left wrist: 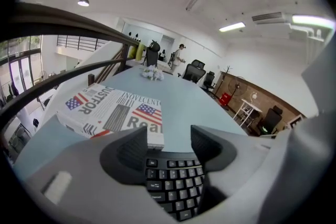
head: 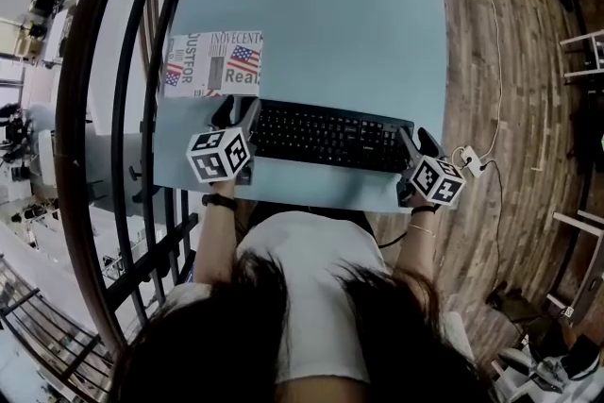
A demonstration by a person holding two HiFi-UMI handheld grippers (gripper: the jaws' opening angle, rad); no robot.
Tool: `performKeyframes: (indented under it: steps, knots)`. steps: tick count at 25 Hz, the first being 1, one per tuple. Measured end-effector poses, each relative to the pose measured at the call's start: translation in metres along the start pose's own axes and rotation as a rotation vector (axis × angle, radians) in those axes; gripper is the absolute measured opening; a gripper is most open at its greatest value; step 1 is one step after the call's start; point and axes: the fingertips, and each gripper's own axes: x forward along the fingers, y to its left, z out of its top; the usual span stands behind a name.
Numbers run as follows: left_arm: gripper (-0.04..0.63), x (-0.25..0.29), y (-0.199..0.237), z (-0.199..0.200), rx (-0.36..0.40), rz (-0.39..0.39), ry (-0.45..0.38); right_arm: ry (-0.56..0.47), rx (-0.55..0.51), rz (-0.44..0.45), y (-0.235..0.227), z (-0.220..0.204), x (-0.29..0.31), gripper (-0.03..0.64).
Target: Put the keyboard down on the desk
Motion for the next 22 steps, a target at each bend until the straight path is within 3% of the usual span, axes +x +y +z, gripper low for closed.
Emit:
performKeyframes:
  steps: [15, 22]
  knots:
    - [0.281, -0.039, -0.066, 0.079, 0.128, -0.122, -0.180, -0.213, -0.197, 0.182, 0.084, 0.096, -0.041, 0.257]
    - [0.249, -0.066, -0.114, 0.103, 0.186, -0.236, -0.247, -0.332, -0.294, 0.236, 0.125, 0.124, -0.070, 0.157]
